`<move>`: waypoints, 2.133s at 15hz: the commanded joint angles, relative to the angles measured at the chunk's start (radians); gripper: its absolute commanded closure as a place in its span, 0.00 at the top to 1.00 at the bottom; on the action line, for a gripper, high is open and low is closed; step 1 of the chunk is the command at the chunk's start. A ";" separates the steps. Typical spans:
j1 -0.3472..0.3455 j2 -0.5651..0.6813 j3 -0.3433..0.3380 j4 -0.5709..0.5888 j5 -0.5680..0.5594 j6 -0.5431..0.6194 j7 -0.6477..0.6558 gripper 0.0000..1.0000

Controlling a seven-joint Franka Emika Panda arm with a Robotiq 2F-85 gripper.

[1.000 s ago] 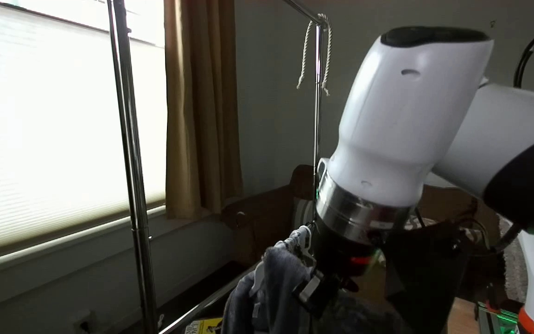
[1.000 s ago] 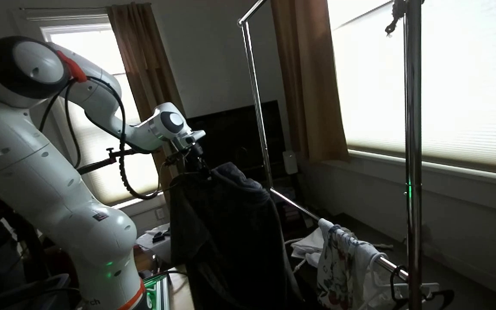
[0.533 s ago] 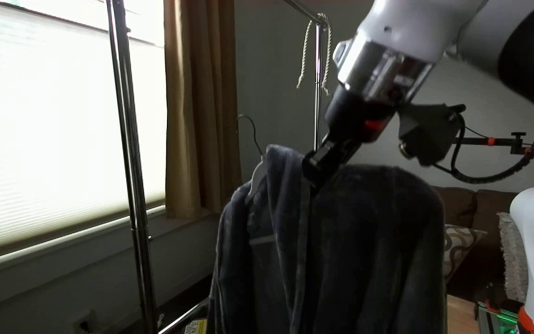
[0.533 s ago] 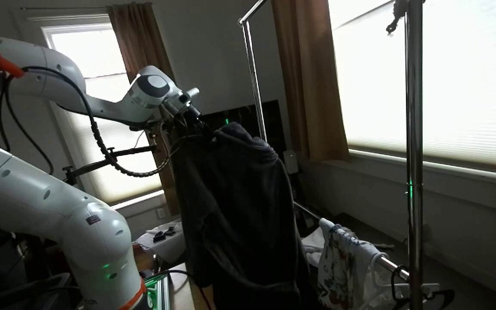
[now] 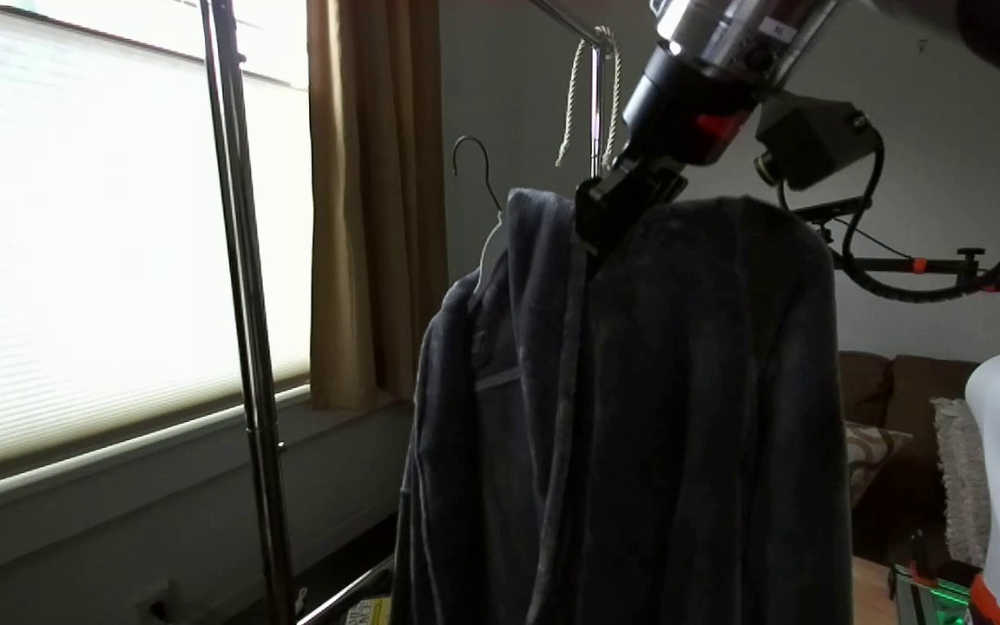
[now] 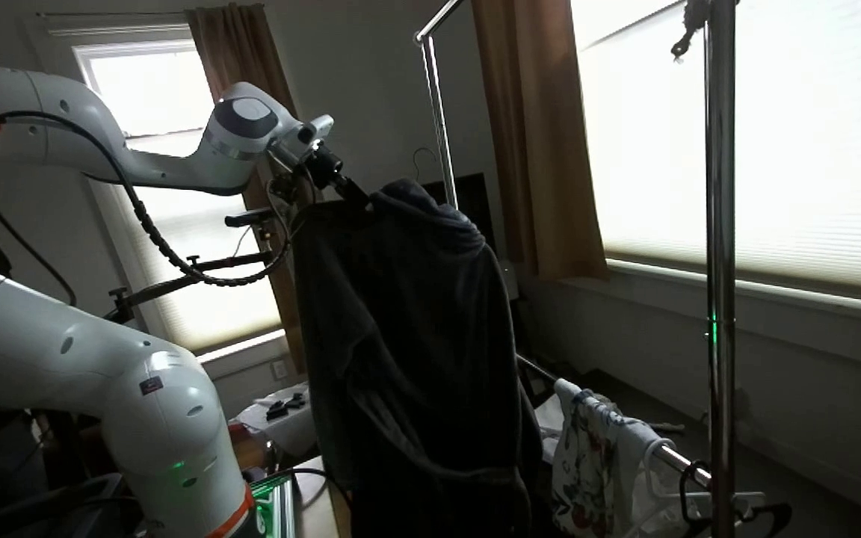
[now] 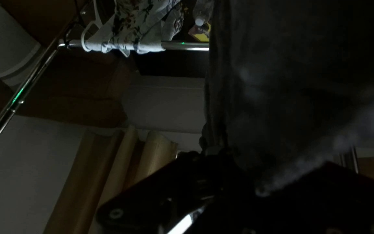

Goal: Remove the gown from the second rail of the clothing rack and hang it on the top rail of the rack

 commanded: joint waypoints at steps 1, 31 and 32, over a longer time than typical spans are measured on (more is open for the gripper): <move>-0.104 -0.052 -0.014 0.122 -0.071 0.014 -0.110 0.02; -0.358 0.307 0.144 0.832 -0.238 0.079 -0.227 0.01; -0.358 0.329 0.151 0.850 -0.242 0.077 -0.229 0.01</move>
